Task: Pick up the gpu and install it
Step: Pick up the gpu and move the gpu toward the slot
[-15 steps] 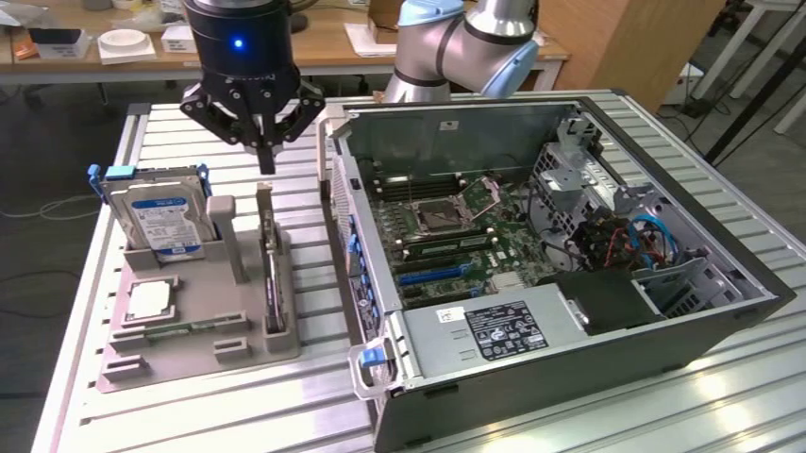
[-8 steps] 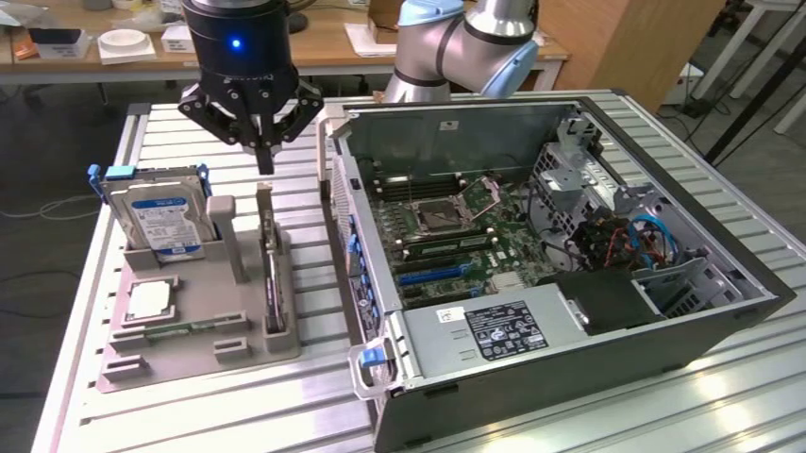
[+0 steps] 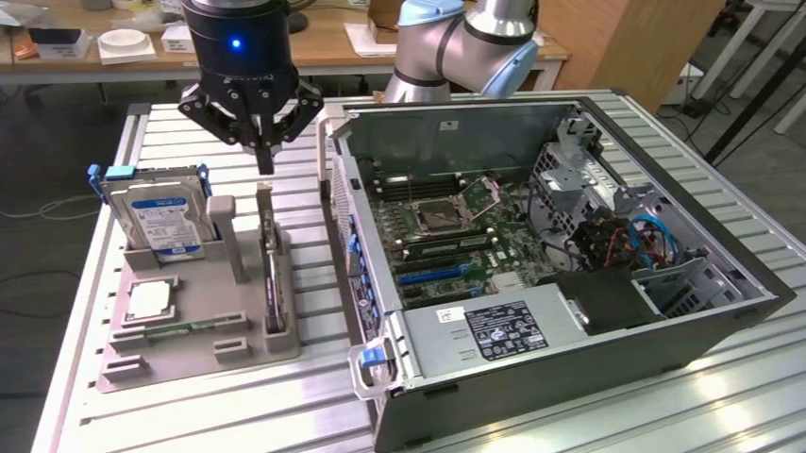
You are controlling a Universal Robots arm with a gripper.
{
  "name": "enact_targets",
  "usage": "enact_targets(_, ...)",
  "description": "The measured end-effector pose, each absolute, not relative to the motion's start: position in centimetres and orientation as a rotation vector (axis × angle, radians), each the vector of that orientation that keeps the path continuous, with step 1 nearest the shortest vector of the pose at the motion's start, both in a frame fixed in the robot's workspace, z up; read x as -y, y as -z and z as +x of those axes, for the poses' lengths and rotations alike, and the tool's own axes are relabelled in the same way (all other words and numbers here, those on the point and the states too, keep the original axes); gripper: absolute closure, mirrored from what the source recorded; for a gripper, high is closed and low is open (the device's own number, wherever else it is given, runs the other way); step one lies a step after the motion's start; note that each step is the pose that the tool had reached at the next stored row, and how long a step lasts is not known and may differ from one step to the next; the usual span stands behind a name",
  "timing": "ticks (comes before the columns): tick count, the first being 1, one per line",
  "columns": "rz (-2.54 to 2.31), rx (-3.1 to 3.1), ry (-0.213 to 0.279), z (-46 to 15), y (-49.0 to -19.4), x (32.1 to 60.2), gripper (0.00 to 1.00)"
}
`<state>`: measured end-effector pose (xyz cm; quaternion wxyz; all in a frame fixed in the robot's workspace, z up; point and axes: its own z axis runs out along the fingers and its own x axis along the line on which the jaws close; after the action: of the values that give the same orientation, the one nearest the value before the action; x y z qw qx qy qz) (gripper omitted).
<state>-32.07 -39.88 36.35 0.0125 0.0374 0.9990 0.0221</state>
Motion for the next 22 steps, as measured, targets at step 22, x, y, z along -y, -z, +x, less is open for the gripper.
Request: enact_targets(22,0.118,-3.129,-0.068,-32.0,-32.9,40.3,0.89)
